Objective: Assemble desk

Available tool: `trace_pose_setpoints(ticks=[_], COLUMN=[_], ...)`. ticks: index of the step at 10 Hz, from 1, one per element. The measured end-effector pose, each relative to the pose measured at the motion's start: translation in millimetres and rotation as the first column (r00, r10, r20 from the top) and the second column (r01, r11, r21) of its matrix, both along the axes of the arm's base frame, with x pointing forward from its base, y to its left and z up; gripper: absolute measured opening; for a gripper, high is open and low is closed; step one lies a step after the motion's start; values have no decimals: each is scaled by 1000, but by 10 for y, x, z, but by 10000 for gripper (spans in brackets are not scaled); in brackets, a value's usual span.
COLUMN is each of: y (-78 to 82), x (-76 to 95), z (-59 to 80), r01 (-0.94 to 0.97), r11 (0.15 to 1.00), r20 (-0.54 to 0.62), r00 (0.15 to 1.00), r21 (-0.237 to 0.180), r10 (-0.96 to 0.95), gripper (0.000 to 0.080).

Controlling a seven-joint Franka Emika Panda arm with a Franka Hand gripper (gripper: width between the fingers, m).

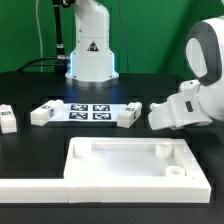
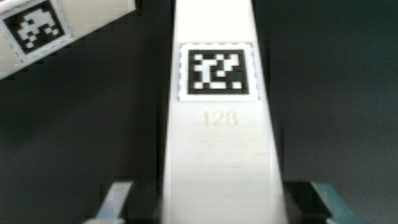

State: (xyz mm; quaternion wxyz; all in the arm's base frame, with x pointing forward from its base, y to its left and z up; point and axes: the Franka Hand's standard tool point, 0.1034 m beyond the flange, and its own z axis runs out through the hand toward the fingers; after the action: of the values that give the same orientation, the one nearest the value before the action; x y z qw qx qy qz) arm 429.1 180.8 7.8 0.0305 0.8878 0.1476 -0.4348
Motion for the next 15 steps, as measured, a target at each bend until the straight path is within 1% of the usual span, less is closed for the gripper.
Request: trace_pose_setpoints(ticks=[2,3,4,5,6,7,8,9,10,11,12,13,14,15], y=[1,-26,-54,-137,-200,-229,-200,-175,-207,-293,-408,-563,-655,-626], x=[15,138,308,434,521,497,556,659,644,842,1141,1316,1421,1480], z=[10,212,445,707,922,983,924,917,982,1143,1330,1551,1689,1625], r01=[1,3,1,4,15,17,19,23,21,25,12,-26,-24,-40], r11=[1000,1000,1000,1000,999,1000,999,998,997,993,988,982,980,977], r20=[3,-6,10,24,60,67,106,200,234,268,349,402,452,534], r00=[1000,1000,1000,1000,998,998,994,979,971,962,935,914,890,842], r21=[1,-5,9,26,28,25,39,64,75,112,152,188,196,208], r10=[-1,-3,-2,-5,-16,-19,-23,-36,-38,-54,-65,-53,-68,-79], gripper=[288,288,288,288,288,288,290,290,290,290,290,290,290,290])
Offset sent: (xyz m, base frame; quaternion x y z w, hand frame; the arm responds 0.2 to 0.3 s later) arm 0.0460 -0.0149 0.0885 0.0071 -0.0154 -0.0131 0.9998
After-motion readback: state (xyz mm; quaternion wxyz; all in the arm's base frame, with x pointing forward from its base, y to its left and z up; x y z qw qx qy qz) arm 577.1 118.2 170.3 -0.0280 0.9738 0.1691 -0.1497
